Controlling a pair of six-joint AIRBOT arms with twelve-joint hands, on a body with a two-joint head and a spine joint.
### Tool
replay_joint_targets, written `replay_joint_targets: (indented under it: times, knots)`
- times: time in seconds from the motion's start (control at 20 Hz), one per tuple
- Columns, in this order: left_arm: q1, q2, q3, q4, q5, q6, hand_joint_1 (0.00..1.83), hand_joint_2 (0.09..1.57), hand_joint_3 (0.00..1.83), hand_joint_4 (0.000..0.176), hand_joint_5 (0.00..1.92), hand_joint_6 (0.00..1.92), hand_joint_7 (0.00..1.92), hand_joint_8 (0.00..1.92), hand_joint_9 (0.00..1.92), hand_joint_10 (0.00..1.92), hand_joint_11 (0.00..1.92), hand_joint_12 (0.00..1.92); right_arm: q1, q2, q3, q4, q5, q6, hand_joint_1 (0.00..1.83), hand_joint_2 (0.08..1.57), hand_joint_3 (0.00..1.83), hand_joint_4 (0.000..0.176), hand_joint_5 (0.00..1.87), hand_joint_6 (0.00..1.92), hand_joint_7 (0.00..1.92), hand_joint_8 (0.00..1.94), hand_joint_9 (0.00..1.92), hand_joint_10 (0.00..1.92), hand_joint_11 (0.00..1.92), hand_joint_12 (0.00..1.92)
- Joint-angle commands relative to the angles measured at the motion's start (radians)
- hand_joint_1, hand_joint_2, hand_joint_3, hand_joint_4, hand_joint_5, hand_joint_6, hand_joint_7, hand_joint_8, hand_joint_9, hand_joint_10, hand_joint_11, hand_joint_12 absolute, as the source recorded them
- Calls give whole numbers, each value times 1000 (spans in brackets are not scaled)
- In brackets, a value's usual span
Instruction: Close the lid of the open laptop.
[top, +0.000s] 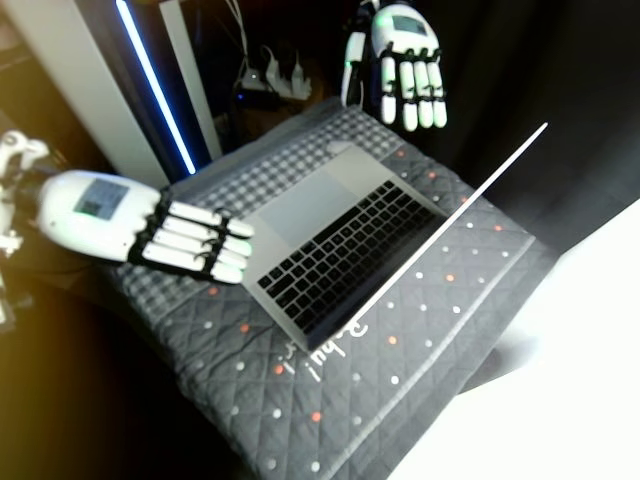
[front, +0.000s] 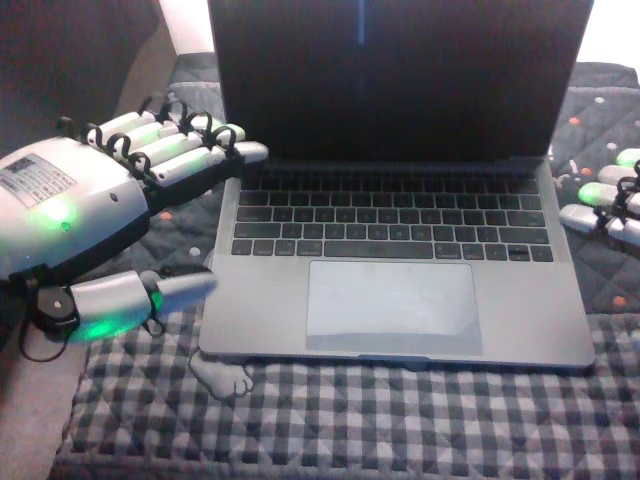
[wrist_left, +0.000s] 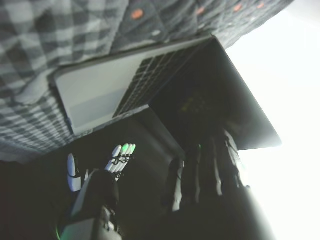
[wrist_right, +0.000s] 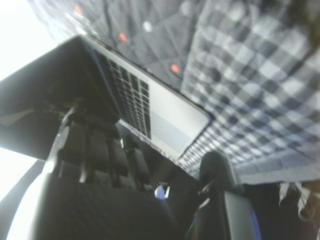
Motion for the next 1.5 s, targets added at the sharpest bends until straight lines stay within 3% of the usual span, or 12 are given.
replay_joint_targets:
  times: [0.0,0.2,0.3,0.35,0.4,0.55,0.65,0.85,1.1,1.25,1.4,1.45]
  knots:
    - [-7,1,-4,-8,-121,-1,491,1473,8,0,128,76,105,10,32,190,0,1235,10,8,3,13,116,-2,0,1367,44,5,0,0,0,0,0,0,0,0]
    - [0,1,-6,-7,-132,-2,445,1467,0,18,170,60,144,12,65,216,0,1266,10,6,3,15,123,-2,0,1373,37,17,0,0,0,0,0,0,0,0]
    - [3,-2,-7,-7,-117,-2,401,1464,0,6,218,43,211,11,87,298,0,1180,10,6,3,18,123,-2,1,1382,37,17,0,0,0,0,0,0,0,0]
    - [10,-6,-8,-6,-106,-3,363,1468,0,48,195,20,199,2,30,396,0,1148,10,6,3,19,123,-2,0,1379,33,28,0,0,0,0,0,0,0,0]
    - [20,-11,-10,-3,-99,-9,339,1472,0,62,188,10,195,0,5,470,0,1127,10,6,3,19,123,-2,0,1372,28,37,0,0,0,0,0,0,0,0]
    - [42,-25,-12,27,-69,-55,343,1479,2,42,244,28,236,15,0,566,0,1216,10,6,2,20,123,-2,0,1374,24,31,0,0,0,0,0,0,0,0]
    - [69,-45,-16,34,-56,-70,373,1461,0,9,262,32,282,32,0,674,0,1274,10,5,2,20,126,-2,53,1371,16,77,0,0,0,0,0,0,0,0]
    - [108,-92,-1,34,-20,-114,272,1478,6,0,231,13,251,11,0,610,0,1030,17,7,3,20,152,2,68,1376,10,103,0,0,0,0,0,0,0,0]
    - [131,-142,18,34,23,-150,338,1420,0,38,208,2,253,2,19,597,0,1294,92,-13,16,14,155,2,279,1425,11,89,0,0,0,0,0,0,0,0]
    - [137,-155,25,34,32,-161,365,1421,0,12,240,11,279,9,45,612,0,1207,144,-33,30,0,155,2,330,1421,3,61,0,0,0,0,0,0,0,0]
    - [139,-155,25,33,26,-166,382,1407,0,28,227,4,257,0,4,580,0,1126,215,-59,48,-29,148,2,321,1411,0,170,0,0,0,0,0,0,0,0]
    - [140,-155,26,33,23,-167,342,1416,1,23,222,2,255,0,7,578,0,1133,252,-73,58,-42,134,2,386,1412,0,146,0,0,0,0,0,0,0,0]
